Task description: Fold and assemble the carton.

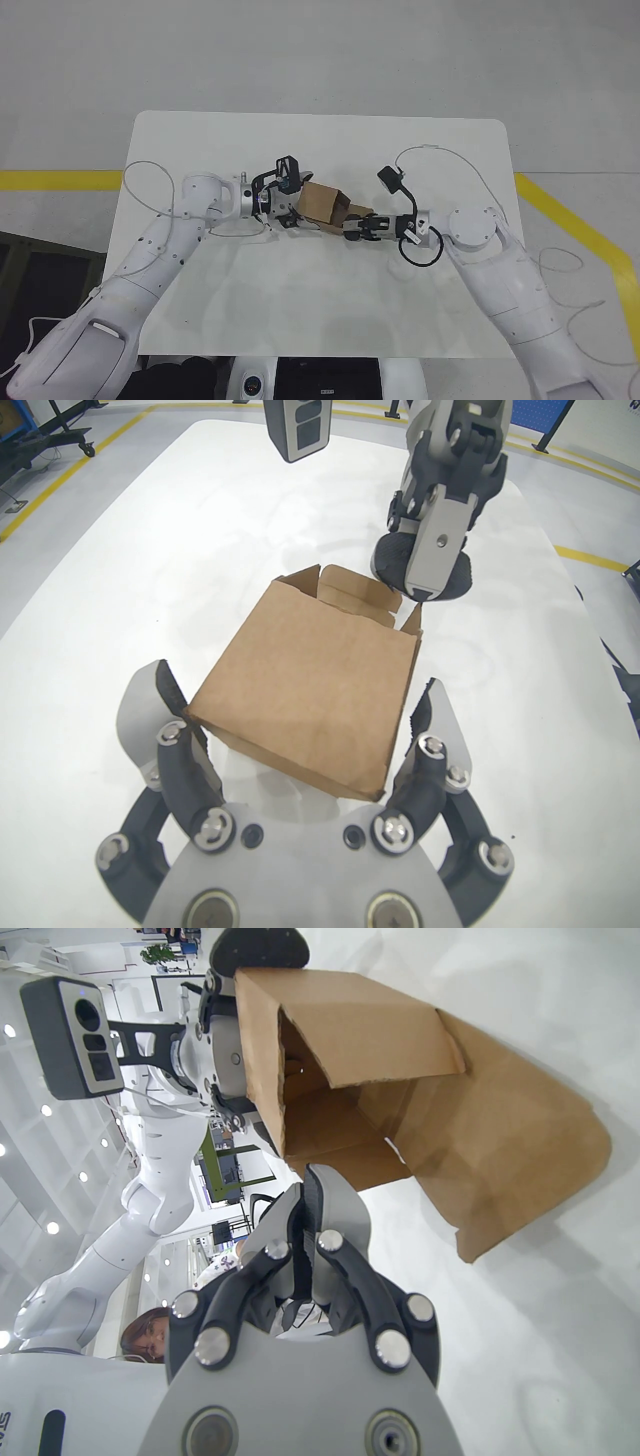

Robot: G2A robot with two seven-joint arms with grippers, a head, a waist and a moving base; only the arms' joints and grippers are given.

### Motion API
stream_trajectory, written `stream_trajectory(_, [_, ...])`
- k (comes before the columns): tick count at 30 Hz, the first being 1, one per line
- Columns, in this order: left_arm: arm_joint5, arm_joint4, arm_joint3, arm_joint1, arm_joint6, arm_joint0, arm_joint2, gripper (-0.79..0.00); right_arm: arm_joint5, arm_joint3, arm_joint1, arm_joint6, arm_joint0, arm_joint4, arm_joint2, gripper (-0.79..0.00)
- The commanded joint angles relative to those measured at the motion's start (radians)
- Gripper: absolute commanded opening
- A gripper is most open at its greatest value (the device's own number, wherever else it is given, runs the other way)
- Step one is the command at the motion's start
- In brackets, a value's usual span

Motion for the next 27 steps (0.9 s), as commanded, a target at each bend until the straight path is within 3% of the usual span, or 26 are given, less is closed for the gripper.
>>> stream_trajectory(1, [0.000, -0.007, 0.000, -0.001, -0.009, 0.000, 0.000, 0.000, 0.008, -0.022, 0.004, 0.019, -0.009, -0.004, 0.001, -0.785])
stream_trajectory(10, [0.000, -0.026, -0.001, -0.001, -0.037, 0.002, 0.000, 0.000, 0.066, -0.046, 0.012, 0.060, -0.025, -0.016, -0.009, -0.785])
stream_trajectory(27, [0.000, -0.086, -0.026, 0.005, -0.098, 0.017, 0.009, 0.000, -0.027, 0.081, -0.009, -0.056, 0.048, 0.017, -0.064, -0.785])
